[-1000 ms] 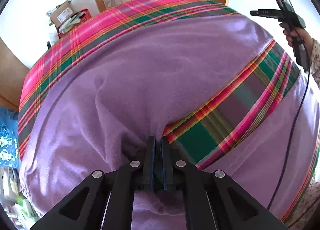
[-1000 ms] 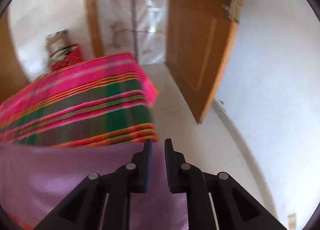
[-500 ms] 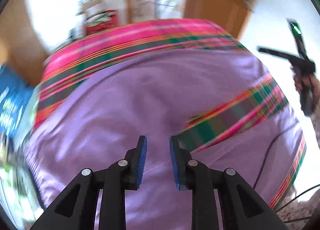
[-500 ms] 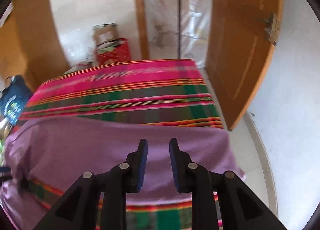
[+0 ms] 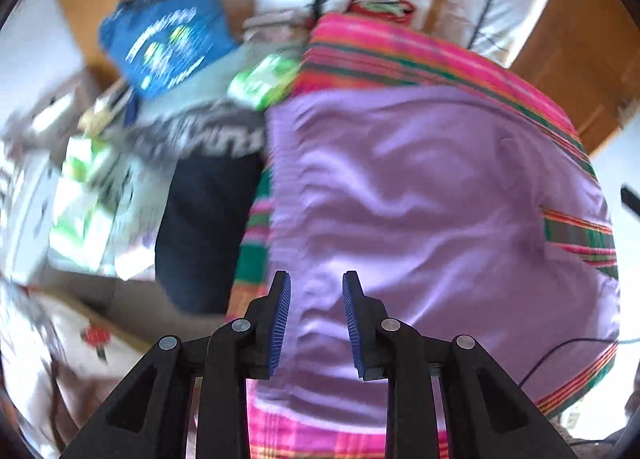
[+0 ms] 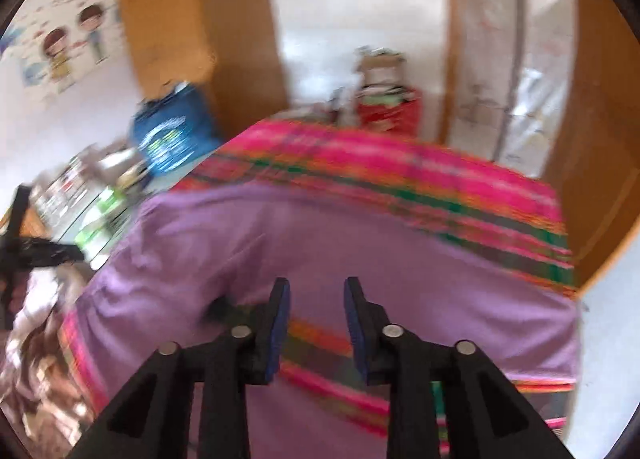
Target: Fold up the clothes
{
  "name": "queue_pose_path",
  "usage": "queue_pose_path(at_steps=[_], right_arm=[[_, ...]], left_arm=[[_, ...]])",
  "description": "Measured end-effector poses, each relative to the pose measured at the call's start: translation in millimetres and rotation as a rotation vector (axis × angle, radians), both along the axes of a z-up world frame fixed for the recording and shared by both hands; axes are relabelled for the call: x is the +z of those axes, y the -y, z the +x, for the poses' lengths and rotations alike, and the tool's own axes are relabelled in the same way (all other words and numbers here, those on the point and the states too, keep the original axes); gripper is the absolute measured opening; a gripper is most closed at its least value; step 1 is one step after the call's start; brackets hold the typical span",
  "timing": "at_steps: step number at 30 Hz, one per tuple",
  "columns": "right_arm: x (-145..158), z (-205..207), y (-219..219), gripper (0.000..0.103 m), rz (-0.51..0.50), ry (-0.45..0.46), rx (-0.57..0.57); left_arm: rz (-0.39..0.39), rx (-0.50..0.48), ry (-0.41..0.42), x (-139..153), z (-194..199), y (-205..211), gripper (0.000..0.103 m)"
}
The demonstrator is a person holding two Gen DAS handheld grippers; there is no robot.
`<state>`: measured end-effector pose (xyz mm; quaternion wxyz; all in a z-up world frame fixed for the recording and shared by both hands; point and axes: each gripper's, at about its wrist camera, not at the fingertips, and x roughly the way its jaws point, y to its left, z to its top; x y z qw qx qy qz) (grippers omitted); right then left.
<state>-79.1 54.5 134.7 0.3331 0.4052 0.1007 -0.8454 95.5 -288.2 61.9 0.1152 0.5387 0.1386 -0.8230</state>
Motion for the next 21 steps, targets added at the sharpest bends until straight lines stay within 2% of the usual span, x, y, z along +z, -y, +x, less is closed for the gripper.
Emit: queue_pose_path(at_steps=[4,8,11,17,21], right_arm=[[-31,35,41,0.030,0.065,0.044,0.129],[-61,62,73,0.030,0.074,0.100,0.228],[-75,85,96,0.030,0.094,0.102,0.303],[-79,134,145,0.030,0.112,0.054,0.448],[-71,164,160,0.030,0.122,0.028,0.514]], left_arm=[[0.030,0.060,0.060,-25,24,12,0.028],[0.078,0.128,0.063,-40,44,20,0.028],[0.135,0.156,0.052,-47,56,21,0.028],[0.240,0.188,0.028,-56,73,21,0.033],[0.311,0.204,0.017,-60,82,22,0.033]])
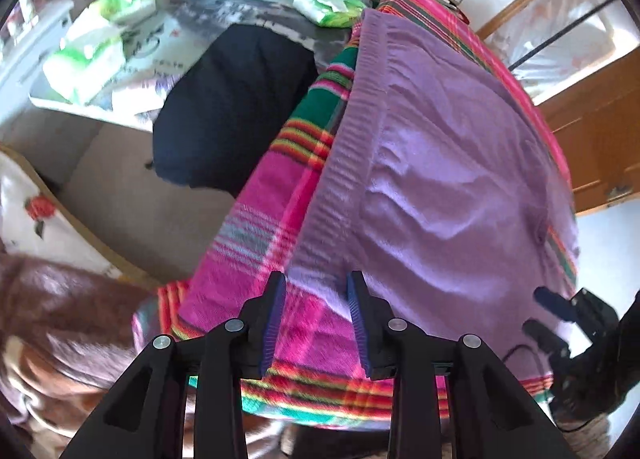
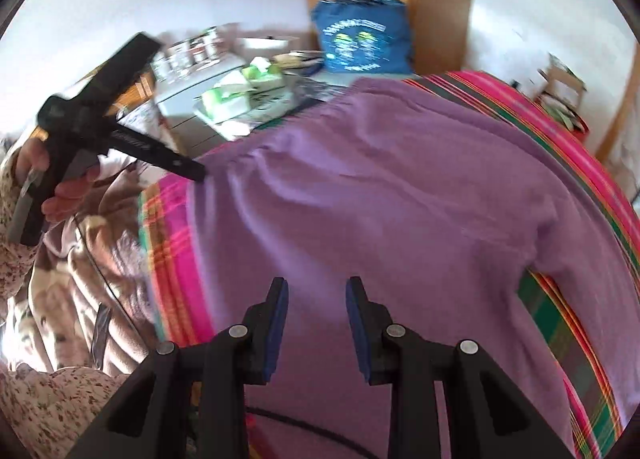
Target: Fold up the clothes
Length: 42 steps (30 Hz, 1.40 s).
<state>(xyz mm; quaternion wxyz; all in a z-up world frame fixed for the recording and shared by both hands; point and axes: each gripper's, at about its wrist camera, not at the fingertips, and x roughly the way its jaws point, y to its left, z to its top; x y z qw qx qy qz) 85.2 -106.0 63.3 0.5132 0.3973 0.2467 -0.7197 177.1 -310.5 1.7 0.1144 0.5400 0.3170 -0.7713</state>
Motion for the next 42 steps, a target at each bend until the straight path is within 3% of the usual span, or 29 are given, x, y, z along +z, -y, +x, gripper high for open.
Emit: queue_pose_path(at_steps=[3,7,11,16,20,22,25,35,37,39,42], right_arm=[[16,15,-1,0.030,-0.013,-0.014,0.016],[39,28,-5,0.034,-0.063,0.078,-0.001],[28,45,11,0.038,-0.026,0.115,-0.027],[-13,66,38,0.038,0.055,0.043,-0.043],[-32,78,50,0.038,0.090,-0.075,-0.043],[-37,79,53,0.038,0.095,-0.095,-0.044],[-43,78,55,0.038,0.099,-0.109,-0.057],[-46,87,54,0.038,0.068,-0.202,-0.050],[-46,90,55,0.029,0.070,-0.212,-0.044],[-46,90,57,0.013,0.081,-0.229,-0.058],[-45,86,59,0.003,0.091,-0.235,-0.089]], left_arm=[[0.027,0.002,-0.010,-1,3,1,0.033],[0.150,0.057,-0.036,-9,5,11,0.036],[0.201,0.101,-0.063,-15,3,18,0.038],[0.228,0.147,-0.080,-17,-3,20,0.038],[0.241,0.170,-0.096,-18,-4,20,0.037],[0.261,0.191,-0.102,-20,-1,24,0.027],[0.292,0.215,-0.112,-24,2,29,0.022],[0.410,0.274,-0.195,-23,9,36,0.014],[0.424,0.280,-0.205,-24,11,36,0.014],[0.428,0.285,-0.214,-23,14,36,0.012],[0.436,0.285,-0.227,-21,18,38,0.012]])
